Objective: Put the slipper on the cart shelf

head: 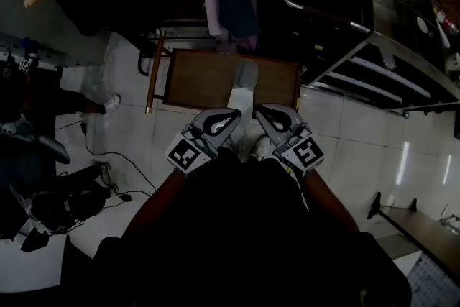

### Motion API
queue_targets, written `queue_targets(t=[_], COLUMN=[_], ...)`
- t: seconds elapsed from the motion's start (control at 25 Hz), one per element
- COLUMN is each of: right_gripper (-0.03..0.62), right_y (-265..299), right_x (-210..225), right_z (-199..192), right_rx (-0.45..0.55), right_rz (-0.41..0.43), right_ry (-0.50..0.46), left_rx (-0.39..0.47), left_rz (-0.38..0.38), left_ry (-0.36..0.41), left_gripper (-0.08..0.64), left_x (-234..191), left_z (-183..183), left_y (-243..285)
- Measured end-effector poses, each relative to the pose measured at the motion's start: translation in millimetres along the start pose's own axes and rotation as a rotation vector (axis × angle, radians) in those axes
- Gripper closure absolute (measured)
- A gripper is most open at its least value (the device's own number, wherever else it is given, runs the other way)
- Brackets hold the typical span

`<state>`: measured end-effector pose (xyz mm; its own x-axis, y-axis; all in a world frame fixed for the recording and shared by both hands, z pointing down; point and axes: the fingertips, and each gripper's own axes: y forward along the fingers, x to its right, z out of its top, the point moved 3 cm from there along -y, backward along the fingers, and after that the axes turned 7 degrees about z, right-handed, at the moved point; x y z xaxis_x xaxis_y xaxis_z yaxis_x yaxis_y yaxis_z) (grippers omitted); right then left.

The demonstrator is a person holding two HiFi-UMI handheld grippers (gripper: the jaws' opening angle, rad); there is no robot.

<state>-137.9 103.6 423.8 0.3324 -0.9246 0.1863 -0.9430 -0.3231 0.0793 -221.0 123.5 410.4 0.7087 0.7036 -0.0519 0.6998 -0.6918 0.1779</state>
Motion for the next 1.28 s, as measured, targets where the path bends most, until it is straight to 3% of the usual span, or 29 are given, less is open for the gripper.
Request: queue_targets(t=[0.28,0.56,0.76,0.88,1.04,1.28], right_gripper=[0.584,0.565,0.538,0.491,0.418,0.339], right_y=[13.0,43.3,47.8,45.1,49.9,71.5], right_x=[23.3,47.1,77.5,83.6,80.3,82.4], right_z=[-29.7,-64.5,-141.9,-184.6,-231.0,-284.8], right_rx=[-0.051,-0.145,-0.200,-0.239,-0.363,-0.515], right_rz=[-0.036,-0.110,-0.234,-0.290,-0.303,-0.219], right_ry=[0.038,0.148,0.536,0.709,0.794,0.900], left_rx=[-0.001,0.014,0.020,0.026,0.029,0.023], left_rz=[0.002,-0.052,-0.117,-0.152,-0.191,-0.197], left_ry=[-0.008,-0.023,-0.034,-0.050,-0.079,-0.106], left_gripper=[0.556,0.556,0.557,0.557,0.557,0.557], left_x=[-26.5,-73.7,-106.5,-119.8,-129.6,-136.9], left_z=[-4.3,-20.1,-33.3,-40.3,-48.2,-52.4], left_y=[4.3,11.5,18.1,22.5,23.4,25.7])
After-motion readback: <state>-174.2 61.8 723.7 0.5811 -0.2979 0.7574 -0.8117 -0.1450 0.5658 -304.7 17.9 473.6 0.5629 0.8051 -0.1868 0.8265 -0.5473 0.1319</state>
